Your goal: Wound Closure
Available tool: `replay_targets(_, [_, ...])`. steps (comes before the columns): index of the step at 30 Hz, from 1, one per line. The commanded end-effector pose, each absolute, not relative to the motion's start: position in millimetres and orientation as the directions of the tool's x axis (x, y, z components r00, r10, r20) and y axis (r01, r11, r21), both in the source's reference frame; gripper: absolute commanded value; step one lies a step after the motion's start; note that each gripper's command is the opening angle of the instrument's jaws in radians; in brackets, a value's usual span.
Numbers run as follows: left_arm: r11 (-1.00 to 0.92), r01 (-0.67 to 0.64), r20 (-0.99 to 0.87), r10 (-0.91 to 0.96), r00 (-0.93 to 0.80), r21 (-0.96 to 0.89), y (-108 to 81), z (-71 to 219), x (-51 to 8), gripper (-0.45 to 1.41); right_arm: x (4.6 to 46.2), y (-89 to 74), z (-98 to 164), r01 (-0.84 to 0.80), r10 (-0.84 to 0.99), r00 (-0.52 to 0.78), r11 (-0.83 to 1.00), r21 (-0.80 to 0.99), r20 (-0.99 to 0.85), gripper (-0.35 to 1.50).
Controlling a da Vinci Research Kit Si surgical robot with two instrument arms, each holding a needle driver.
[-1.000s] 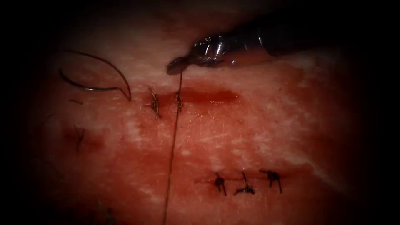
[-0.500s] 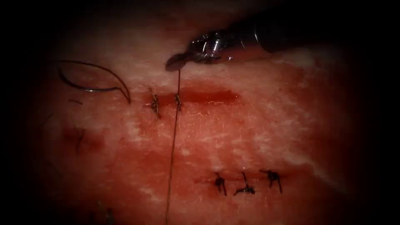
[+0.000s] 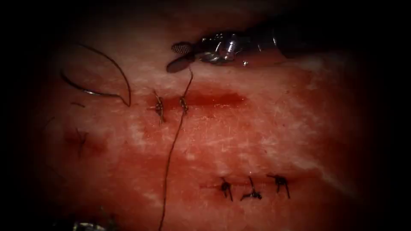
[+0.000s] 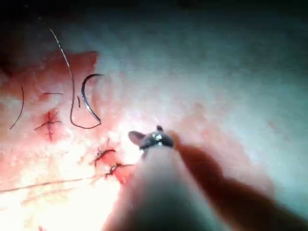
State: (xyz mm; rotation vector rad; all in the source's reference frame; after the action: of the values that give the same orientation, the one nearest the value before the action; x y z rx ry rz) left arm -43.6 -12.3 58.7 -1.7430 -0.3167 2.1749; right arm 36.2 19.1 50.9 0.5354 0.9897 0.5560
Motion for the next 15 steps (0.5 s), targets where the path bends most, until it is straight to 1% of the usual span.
replay_targets(1, [-0.922,-0.118,-0.902,0.386,-0.195,-0.369,-12.0,58.5,-43.6,-0.45,35.6,18.5,50.7,-0.193,0.643,0.428,0.751,0.631,-0.635,1.35])
replay_targets(5, [-0.934,-0.107,-0.914,0.357,-0.193,-0.342,-7.8,56.2,-42.9,-0.45,32.9,17.8,49.5,-0.226,0.627,0.424,0.772,0.593,-0.654,1.31])
replay_targets(6, [-0.937,-0.104,-0.918,0.348,-0.191,-0.333,-5.6,55.2,-42.7,-0.45,31.8,17.1,49.0,-0.243,0.621,0.419,0.78,0.577,-0.663,1.28])
replay_targets(8, [-0.942,-0.1,-0.923,0.335,-0.19,-0.321,-3.2,54.2,-42.4,-0.45,30.8,16.0,48.3,-0.263,0.613,0.412,0.789,0.556,-0.674,1.13])
replay_targets(10, [-0.949,-0.096,-0.93,0.314,-0.189,-0.301,-0.9,53.4,-42.2,-0.45,30.5,14.9,47.5,-0.239,0.615,0.392,0.787,0.569,-0.684,1.01])
replay_targets(15, [-0.96,-0.087,-0.941,0.277,-0.194,-0.265,3.0,52.5,-41.9,-0.45,32.0,12.9,45.8,-0.2,0.622,0.345,0.78,0.593,-0.703,0.73])
